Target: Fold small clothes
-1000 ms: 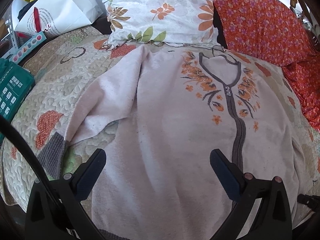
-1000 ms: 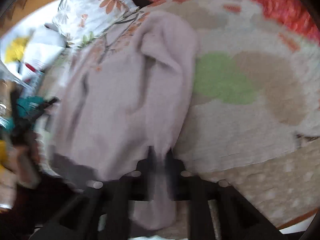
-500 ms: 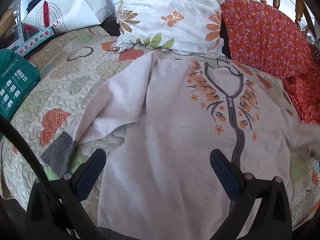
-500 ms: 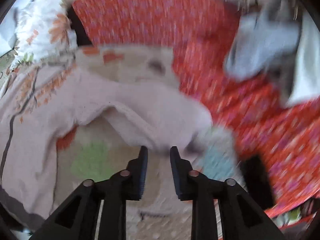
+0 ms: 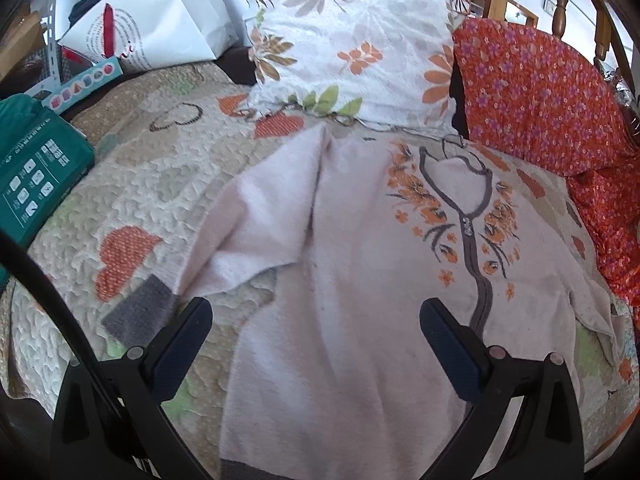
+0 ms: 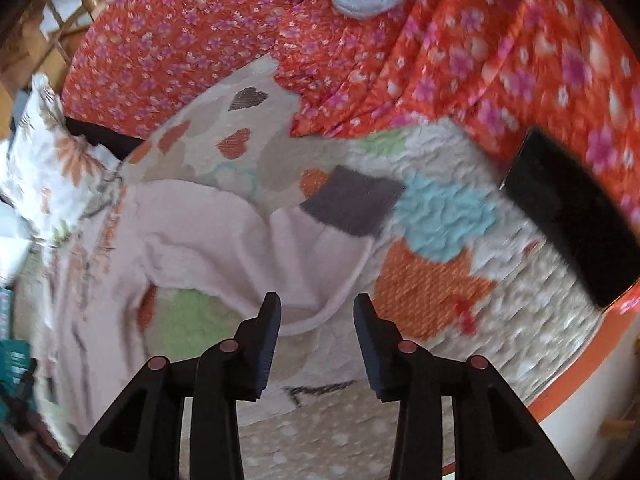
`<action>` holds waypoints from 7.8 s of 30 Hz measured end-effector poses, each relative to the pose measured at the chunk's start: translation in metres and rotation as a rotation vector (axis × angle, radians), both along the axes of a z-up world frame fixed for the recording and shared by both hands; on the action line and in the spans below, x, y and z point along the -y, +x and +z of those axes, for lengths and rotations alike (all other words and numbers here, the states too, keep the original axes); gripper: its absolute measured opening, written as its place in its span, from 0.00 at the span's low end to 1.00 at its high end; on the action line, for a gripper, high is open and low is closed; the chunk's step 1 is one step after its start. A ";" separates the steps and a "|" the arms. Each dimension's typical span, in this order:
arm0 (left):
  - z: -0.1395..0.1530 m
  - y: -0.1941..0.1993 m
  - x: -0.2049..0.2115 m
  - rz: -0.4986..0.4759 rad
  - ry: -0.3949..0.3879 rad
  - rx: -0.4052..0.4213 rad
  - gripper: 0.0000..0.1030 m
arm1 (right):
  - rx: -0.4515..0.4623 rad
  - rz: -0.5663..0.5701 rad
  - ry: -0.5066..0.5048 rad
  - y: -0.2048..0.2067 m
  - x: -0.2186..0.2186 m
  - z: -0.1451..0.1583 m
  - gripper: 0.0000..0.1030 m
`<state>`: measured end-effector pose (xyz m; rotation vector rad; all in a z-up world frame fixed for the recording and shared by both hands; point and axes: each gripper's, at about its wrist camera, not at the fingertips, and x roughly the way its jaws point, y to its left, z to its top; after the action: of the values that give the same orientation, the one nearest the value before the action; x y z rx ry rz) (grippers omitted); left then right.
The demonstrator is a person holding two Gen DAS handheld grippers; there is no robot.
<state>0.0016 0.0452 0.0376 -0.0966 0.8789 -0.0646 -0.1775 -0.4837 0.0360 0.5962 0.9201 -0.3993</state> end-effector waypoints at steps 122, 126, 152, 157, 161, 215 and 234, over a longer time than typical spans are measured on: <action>-0.002 0.018 -0.277 0.671 -0.126 0.027 0.67 | 0.033 0.521 -0.225 0.155 -0.179 -0.041 0.47; -0.032 0.027 -0.272 0.598 -0.382 -0.075 0.67 | 0.055 0.499 -0.183 0.152 -0.172 -0.038 0.48; 0.038 0.096 -0.165 0.344 -0.443 0.086 0.06 | 0.091 0.399 -0.240 0.140 -0.139 -0.029 0.53; 0.063 0.115 -0.033 0.033 -0.516 0.035 0.06 | 0.135 0.323 -0.150 0.136 -0.103 -0.021 0.53; 0.047 0.129 0.074 -0.165 -0.536 -0.062 0.06 | 0.159 0.263 -0.102 0.131 -0.078 -0.018 0.53; -0.047 0.083 -0.049 0.071 -0.175 -0.201 0.70 | 0.069 0.259 0.128 0.221 -0.108 -0.053 0.11; -0.041 0.079 -0.048 0.074 -0.174 -0.183 0.70 | 0.025 0.419 0.034 0.268 -0.168 -0.053 0.06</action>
<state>0.0806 0.0936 -0.0030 -0.3010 1.0511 -0.0640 0.0905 -0.3152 -0.0166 0.4231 1.0006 0.0000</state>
